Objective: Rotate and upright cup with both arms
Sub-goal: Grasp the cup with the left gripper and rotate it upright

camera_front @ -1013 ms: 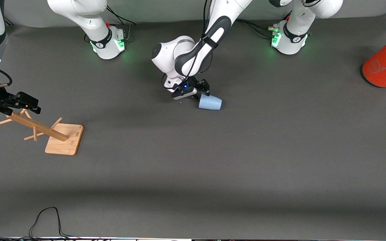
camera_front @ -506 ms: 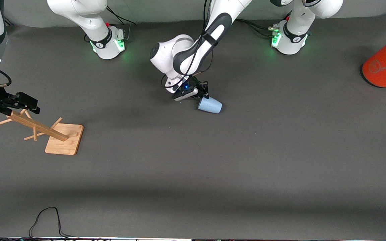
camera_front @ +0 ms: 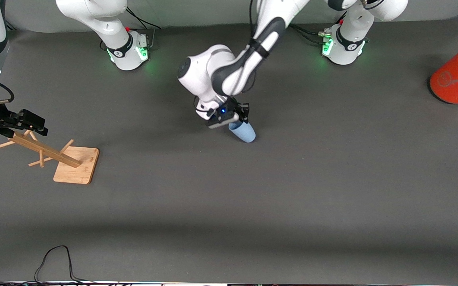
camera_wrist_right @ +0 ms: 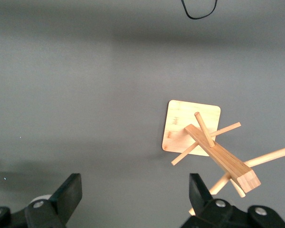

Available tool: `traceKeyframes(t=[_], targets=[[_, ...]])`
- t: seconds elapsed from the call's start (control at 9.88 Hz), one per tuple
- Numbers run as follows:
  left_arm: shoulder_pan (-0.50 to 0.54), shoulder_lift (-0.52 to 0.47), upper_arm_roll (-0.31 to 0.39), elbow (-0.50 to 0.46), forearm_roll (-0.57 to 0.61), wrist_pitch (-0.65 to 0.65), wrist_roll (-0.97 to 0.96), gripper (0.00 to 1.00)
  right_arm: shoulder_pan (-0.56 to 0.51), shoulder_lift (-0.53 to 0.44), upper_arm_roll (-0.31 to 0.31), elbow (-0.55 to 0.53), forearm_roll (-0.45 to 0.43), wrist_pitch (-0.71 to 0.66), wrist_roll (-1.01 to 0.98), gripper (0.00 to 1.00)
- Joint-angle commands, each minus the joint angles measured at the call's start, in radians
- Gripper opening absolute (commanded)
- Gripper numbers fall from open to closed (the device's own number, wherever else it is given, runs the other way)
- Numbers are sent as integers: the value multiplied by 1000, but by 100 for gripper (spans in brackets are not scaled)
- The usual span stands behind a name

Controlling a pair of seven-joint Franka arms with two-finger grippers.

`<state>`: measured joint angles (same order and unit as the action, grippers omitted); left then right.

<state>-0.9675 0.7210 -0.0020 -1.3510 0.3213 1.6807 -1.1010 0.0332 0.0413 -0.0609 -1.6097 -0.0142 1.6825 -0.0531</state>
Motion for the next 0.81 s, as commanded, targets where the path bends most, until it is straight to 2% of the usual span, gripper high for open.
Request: traceKeyframes(t=[0.0, 0.3, 0.51, 0.71], targets=[[103, -87, -7, -20, -132, -25, 175, 0, 13, -9, -16, -6, 11, -7, -25, 100], [238, -136, -9, -111, -287, -24, 433, 0, 13, -4, -13, 2, 10, -7, -24, 100], [294, -176, -9, -209, -422, -18, 638, 0, 13, -6, -14, 4, 8, -9, -21, 100], [306, -178, -9, -233, -522, 54, 667, 0, 16, -3, -13, -1, 8, -10, -13, 100]])
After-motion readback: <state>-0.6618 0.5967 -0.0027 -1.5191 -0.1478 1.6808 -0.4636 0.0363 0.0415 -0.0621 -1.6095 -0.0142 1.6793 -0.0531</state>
